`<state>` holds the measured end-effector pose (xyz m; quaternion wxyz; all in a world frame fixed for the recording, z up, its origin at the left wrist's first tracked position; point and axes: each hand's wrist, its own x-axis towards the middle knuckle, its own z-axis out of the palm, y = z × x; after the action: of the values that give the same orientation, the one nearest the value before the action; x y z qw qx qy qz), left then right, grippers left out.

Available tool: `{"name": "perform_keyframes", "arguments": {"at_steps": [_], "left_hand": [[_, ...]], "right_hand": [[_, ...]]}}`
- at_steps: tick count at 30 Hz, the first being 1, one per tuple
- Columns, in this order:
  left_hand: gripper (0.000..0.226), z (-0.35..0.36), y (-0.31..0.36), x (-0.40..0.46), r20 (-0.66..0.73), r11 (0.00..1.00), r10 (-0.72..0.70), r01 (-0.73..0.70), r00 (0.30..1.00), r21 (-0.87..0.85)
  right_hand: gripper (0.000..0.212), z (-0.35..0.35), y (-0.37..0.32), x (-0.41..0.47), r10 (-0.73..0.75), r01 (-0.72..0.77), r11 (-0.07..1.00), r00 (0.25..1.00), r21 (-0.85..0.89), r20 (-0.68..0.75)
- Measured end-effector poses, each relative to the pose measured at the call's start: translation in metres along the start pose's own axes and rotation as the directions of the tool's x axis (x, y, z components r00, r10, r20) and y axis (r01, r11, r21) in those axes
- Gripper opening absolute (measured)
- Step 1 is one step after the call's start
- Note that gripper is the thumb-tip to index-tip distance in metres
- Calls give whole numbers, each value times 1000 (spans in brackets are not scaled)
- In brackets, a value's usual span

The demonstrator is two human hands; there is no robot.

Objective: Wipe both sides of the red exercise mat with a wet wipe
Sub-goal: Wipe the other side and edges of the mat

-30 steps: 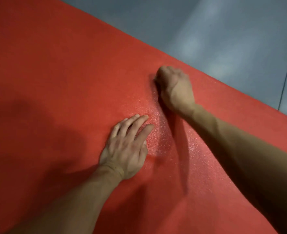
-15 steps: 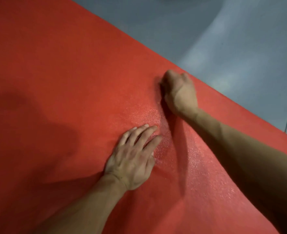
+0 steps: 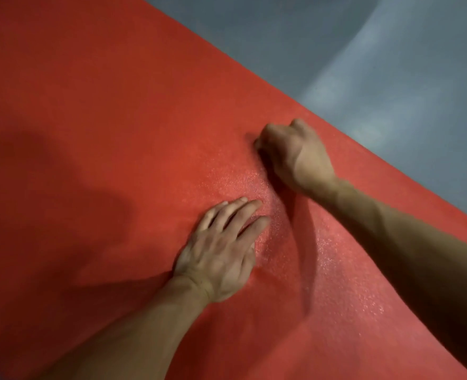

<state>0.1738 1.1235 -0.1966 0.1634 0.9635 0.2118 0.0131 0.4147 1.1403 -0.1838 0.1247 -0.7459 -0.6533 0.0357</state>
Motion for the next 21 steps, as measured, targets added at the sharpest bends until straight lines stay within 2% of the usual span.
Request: {"name": "perform_keyframes", "arguments": {"at_steps": [2, 3, 4, 6, 8, 11, 13, 14, 15, 17, 18, 19, 21], "left_hand": [[53, -1, 0, -2, 12, 1000, 1, -1, 1000, 0], [53, -1, 0, -2, 12, 1000, -2, 2, 1000, 0], [53, -1, 0, -1, 8, 1000, -2, 2, 1000, 1], [53, 0, -1, -1, -3, 1000, 4, -4, 1000, 3], [50, 1, -1, -1, -14, 1000, 7, -7, 1000, 0], [48, 2, -1, -2, -15, 1000, 4, -4, 1000, -2], [49, 2, 0, -3, -8, 1000, 9, -9, 1000, -3], [49, 3, -1, -4, -10, 1000, 13, -13, 1000, -3], [49, 3, -2, -5, -15, 1000, 17, -17, 1000, -2], [48, 2, -2, -8, -16, 1000, 21, -22, 1000, -9], [48, 3, -3, -8, -16, 1000, 23, -23, 1000, -18], [48, 2, -5, -10, -13, 999, 29, -29, 999, -35], [48, -3, -5, -15, -2, 995, 36, -36, 999, -95]], "right_hand": [[24, -5, 26, 13, 289, -291, 957, 945, 10, -155], [25, -5, 30, 15, 386, -386, 922, 905, 36, -181], [24, -4, 24, 13, 401, -398, 916, 897, 56, -187], [20, 2, -13, 0, 254, -237, 963, 957, 126, -141], [23, 8, -52, -32, 56, -50, 977, 998, 210, -22], [29, 0, -58, -55, -13, 7, 982, 999, 187, 30], [29, -5, -41, -50, -15, 15, 999, 1000, 52, -15], [29, -7, -25, -44, 42, -42, 999, 997, -1, -59], [29, -9, -10, -38, 148, -151, 988, 983, -24, -108], [32, -13, 12, -35, 402, -408, 913, 897, 4, -183], [31, -13, 10, -39, 457, -461, 887, 869, 27, -189], [27, -11, -1, -47, 436, -436, 899, 881, 42, -182], [12, -7, -47, -72, 253, -241, 964, 962, 113, -105]]}}
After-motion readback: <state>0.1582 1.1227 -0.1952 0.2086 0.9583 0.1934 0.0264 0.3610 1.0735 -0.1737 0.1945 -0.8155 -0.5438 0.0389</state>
